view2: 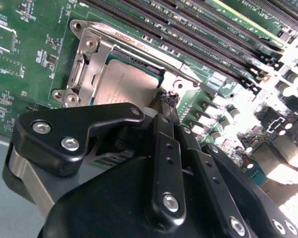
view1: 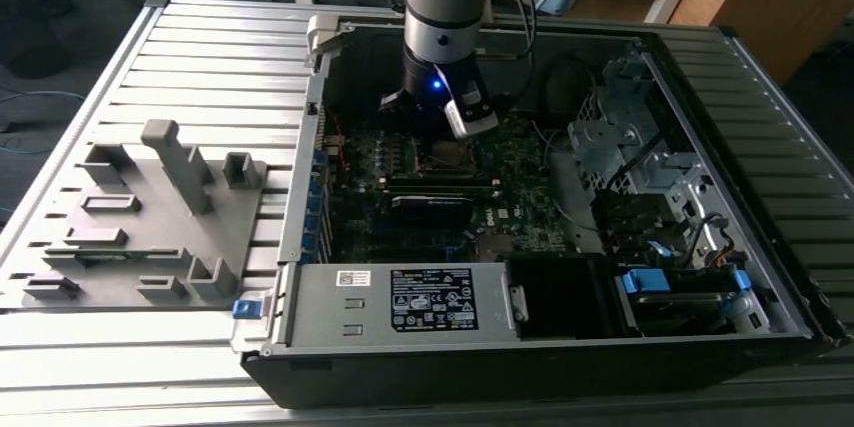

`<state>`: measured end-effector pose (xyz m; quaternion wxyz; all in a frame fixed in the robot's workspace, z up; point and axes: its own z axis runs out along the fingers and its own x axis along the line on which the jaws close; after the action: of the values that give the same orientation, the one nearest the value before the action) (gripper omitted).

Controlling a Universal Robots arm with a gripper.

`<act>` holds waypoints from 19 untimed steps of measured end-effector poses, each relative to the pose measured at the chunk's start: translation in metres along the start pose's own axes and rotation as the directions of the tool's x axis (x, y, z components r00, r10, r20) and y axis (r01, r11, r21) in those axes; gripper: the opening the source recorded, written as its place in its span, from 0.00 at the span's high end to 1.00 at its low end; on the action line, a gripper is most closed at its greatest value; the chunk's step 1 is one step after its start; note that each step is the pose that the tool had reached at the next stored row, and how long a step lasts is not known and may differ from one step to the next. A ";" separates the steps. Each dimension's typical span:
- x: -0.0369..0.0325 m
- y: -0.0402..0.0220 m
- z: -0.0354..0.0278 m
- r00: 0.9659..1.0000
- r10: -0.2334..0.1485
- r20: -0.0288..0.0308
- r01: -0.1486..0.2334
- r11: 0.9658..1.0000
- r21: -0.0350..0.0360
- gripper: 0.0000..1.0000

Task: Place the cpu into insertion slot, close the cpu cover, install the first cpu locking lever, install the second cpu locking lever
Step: 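Close the cpu cover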

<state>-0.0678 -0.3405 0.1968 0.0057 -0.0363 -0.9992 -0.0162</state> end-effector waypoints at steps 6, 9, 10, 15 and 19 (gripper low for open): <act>-0.0002 0.0004 -0.0017 1.000 0.000 0.001 0.000 1.000 -0.002 0.89; 0.0000 0.0003 -0.0060 1.000 0.000 0.000 0.000 1.000 0.000 0.89; 0.0001 0.0004 -0.0075 1.000 0.000 0.000 0.000 1.000 -0.001 0.89; 0.0002 0.0006 -0.0165 1.000 0.000 0.000 0.000 1.000 0.000 0.89; 0.0003 0.0008 -0.0230 1.000 0.000 0.000 0.000 1.000 0.000 0.89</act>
<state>-0.0678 -0.3404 0.2198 0.0056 -0.0364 -0.9992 -0.0164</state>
